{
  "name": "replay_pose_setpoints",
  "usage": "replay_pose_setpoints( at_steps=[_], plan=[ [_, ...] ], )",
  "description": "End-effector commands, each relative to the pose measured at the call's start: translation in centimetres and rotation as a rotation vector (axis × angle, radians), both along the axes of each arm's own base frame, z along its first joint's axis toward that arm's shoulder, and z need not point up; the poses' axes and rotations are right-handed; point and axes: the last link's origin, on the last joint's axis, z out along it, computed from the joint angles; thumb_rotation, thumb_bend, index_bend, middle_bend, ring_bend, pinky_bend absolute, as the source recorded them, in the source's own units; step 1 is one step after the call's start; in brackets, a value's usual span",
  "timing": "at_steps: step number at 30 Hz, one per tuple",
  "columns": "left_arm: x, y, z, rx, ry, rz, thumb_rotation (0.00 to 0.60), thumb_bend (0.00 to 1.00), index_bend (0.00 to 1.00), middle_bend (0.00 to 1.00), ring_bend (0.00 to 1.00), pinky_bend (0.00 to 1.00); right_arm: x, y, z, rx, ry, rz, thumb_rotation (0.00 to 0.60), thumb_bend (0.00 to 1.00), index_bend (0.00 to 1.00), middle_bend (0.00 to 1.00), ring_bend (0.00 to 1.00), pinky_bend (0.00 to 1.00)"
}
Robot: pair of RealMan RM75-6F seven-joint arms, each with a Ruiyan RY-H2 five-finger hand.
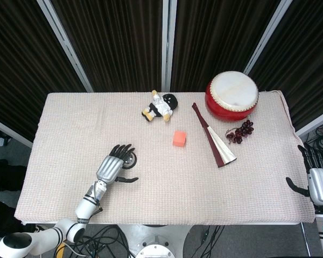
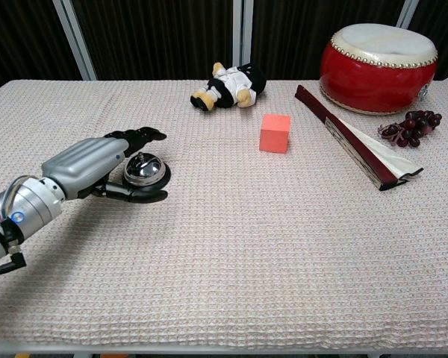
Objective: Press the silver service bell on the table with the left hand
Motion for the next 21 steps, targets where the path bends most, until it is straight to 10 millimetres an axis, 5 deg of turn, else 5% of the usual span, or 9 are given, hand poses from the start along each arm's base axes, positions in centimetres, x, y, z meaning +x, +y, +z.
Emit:
replay_pose_setpoints(
  at_steps=[1, 21],
  plan=[
    [-1.1, -0.7, -1.0, -0.046, 0.036, 0.032, 0.163, 0.00, 0.02, 0.00, 0.00, 0.00, 0.0, 0.0, 0.1, -0.005, -0.001, 0.000, 0.600, 0.16, 0.00, 0.00, 0.00, 0.00],
    [-0.6, 0.1, -0.2, -0.006, 0.007, 0.025, 0.162, 0.00, 0.02, 0.00, 0.00, 0.00, 0.0, 0.0, 0.2, -0.009, -0.002, -0.002, 0.600, 0.16, 0.00, 0.00, 0.00, 0.00]
  ],
)
